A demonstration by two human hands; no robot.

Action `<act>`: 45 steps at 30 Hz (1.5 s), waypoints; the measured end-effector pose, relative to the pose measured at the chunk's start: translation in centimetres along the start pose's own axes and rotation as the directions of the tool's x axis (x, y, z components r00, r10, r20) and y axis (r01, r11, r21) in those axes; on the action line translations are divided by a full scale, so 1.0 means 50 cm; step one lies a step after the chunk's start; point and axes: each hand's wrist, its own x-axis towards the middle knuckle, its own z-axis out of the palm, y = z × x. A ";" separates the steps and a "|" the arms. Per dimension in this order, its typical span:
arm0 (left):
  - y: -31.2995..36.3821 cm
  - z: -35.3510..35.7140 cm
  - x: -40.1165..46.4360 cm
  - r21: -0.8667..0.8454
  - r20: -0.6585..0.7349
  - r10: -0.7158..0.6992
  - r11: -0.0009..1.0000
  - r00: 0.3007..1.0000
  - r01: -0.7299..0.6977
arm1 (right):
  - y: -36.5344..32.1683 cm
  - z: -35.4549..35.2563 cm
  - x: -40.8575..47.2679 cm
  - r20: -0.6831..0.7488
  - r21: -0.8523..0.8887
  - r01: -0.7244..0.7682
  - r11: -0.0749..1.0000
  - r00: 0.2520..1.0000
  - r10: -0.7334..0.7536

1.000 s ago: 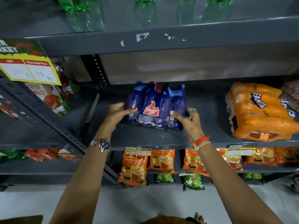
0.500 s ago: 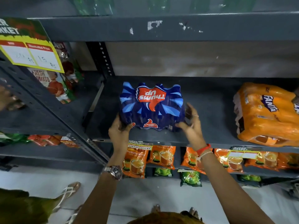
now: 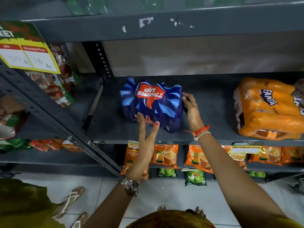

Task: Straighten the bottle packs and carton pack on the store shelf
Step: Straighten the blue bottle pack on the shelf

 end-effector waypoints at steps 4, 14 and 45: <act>0.034 -0.058 0.085 0.024 0.104 -0.092 0.996 0.990 0.090 | 0.029 0.008 -0.051 -0.105 -0.063 0.141 0.988 0.984 -0.147; 0.116 -0.185 0.197 -0.286 0.020 -0.206 0.937 0.978 0.203 | 0.056 0.152 -0.173 0.304 -0.393 0.353 0.849 0.921 -0.243; 0.059 -0.174 0.131 -0.285 -0.461 -0.040 0.953 0.886 -0.105 | 0.016 0.052 -0.034 -0.023 -0.321 0.204 0.925 0.975 -0.223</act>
